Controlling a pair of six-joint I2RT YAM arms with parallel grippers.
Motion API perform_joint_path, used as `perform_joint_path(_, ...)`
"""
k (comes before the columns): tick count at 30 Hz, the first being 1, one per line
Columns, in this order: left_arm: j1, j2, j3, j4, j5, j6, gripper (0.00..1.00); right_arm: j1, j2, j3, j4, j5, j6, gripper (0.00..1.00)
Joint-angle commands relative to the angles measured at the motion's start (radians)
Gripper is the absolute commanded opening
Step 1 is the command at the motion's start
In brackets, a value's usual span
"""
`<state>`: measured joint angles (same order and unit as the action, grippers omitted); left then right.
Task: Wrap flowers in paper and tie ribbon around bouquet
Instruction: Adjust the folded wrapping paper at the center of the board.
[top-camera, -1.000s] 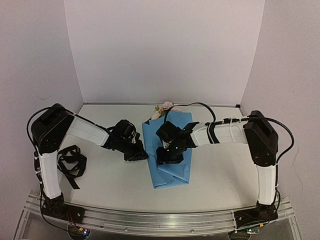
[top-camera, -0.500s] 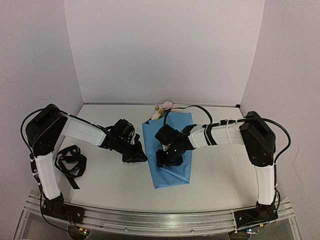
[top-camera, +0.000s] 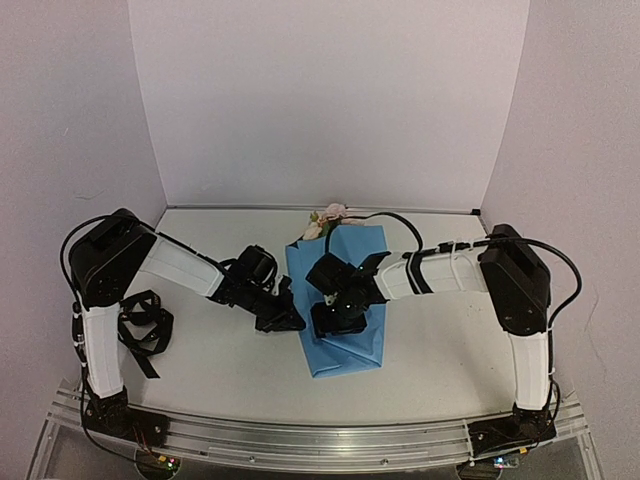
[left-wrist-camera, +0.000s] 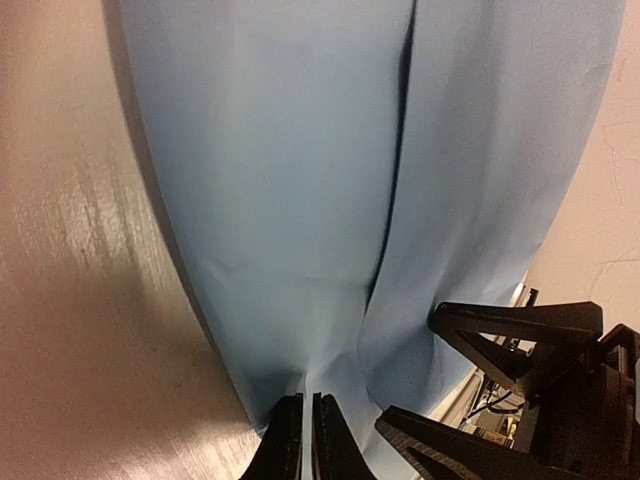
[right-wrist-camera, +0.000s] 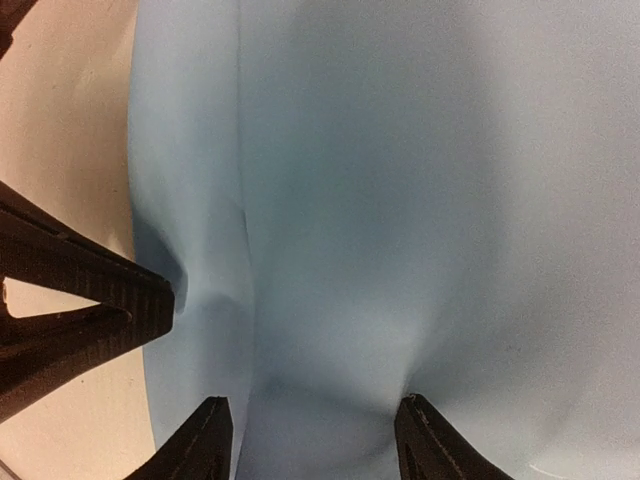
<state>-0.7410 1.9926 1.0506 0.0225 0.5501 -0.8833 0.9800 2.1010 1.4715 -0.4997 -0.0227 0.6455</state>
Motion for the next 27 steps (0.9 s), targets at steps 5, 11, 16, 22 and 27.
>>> perform_joint_path(5, -0.006, 0.025, 0.052, -0.014, -0.028, -0.005, 0.06, 0.051, -0.082, -0.017, -0.054, 0.135, -0.055, 0.65)
perform_joint_path(11, -0.006, 0.023, 0.05, -0.016, -0.031, 0.002, 0.07, 0.085, -0.132, -0.052, -0.073, 0.203, -0.098, 0.73)
perform_joint_path(16, -0.006, 0.023, 0.052, -0.016, -0.03, 0.004, 0.07, 0.109, -0.122, -0.07, -0.08, 0.21, -0.123, 0.64)
perform_joint_path(22, -0.007, 0.018, 0.048, -0.016, -0.027, 0.004, 0.07, 0.127, -0.064, -0.044, -0.087, 0.272, -0.151, 0.55)
perform_joint_path(27, -0.008, 0.012, 0.043, -0.016, -0.025, 0.004, 0.07, 0.137, -0.036, -0.01, -0.103, 0.349, -0.179, 0.52)
